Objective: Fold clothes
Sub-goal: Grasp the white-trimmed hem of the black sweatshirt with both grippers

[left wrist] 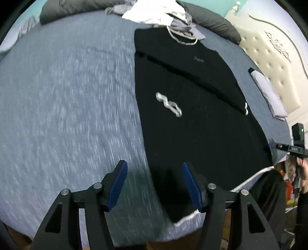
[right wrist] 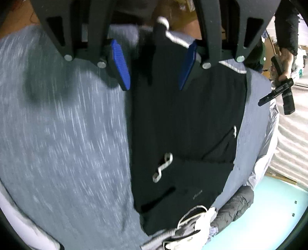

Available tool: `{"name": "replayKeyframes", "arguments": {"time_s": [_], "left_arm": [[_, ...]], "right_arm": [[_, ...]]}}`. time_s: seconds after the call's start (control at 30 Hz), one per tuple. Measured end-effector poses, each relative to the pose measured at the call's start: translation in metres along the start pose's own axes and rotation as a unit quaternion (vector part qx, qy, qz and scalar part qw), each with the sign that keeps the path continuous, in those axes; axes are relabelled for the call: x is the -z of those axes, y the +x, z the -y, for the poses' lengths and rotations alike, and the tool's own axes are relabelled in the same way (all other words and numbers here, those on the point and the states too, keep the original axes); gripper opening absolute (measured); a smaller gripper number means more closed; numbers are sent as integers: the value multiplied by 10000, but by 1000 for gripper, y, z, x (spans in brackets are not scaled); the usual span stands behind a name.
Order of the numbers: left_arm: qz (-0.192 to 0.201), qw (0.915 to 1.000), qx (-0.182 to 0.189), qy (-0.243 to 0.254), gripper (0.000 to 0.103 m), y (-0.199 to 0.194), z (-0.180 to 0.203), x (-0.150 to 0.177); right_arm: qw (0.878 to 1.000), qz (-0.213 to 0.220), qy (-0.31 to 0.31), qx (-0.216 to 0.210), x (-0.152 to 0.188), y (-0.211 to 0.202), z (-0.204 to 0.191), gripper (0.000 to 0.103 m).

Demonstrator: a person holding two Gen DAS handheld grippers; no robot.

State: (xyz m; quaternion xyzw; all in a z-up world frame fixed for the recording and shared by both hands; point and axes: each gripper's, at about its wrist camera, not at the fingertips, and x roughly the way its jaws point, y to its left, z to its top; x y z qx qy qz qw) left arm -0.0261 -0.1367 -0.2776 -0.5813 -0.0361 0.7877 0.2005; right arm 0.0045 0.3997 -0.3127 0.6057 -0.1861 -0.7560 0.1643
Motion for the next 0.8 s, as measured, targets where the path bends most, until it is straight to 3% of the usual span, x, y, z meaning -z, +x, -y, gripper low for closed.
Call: {"name": "replayKeyframes", "arguments": {"time_s": [0.17,0.5,0.7,0.73,0.8], "left_arm": [[-278,9993,193,-142,63,11,1,19],[-640,9960,387,-496,63,31,2,42],[-774,9947,546,-398,61,45,14,52],[-795,9945,523,-434,58,47,12,53],[-837,9942,475,-487,34,50,10,53]], "right_arm": [[9994,-200,192,-200,21,3,4,53],[9990,-361,154,-221,30,21,-7,53],[9986,-359,277,-263,30,27,-6,53],[9986,-344,281,-277,30,27,-6,53],[9987,-319,275,-296,30,28,-6,53]]}}
